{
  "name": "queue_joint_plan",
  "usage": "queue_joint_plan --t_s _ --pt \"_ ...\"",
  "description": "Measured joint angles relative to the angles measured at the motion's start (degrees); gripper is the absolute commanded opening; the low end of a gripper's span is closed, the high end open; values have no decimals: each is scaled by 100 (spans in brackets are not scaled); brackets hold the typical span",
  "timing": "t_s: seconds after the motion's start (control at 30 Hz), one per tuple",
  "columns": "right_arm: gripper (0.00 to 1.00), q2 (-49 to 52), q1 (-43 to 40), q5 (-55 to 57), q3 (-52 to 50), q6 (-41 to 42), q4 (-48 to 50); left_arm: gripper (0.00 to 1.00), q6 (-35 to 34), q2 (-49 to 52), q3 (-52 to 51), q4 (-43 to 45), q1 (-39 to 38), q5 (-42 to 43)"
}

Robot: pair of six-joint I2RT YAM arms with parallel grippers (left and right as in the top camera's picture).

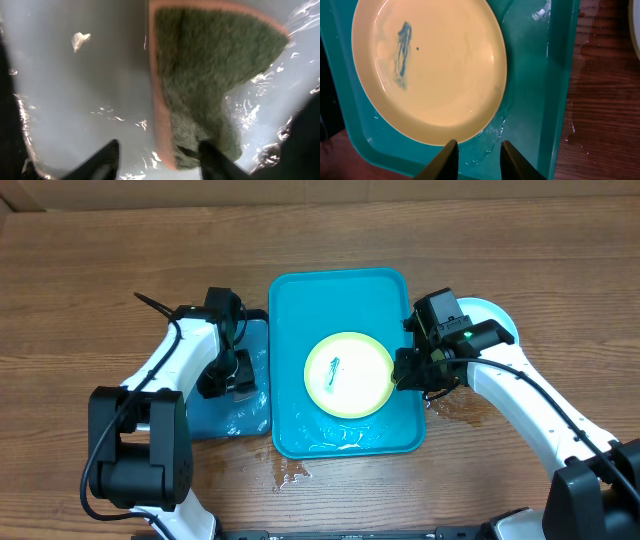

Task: Clean dirty plates on tray and stack at the side
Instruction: 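Grasp the sponge in the basin with the left gripper and wet it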

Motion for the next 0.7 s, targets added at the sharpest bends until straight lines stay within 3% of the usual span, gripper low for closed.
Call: queue_joint_plan --t_s 0.07,0.13,0.2,0.3,0.5,0.7 --pt "30 0 0 -4 0 -2 0 55 -2 0 0 116 0 13" --pt "30 0 -2 -4 0 0 0 28 -2 0 -2 262 0 63" --pt "30 0 0 -4 0 -2 0 18 -9 0 -2 334 0 164" --pt "30 0 0 -2 0 -2 -4 19 7 0 4 219 -4 326" --pt "35 0 -7 289 0 -20 -2 42 -13 0 363 -426 11 339" --pt "38 0 -44 514 0 -20 63 45 -9 0 404 179 4 205"
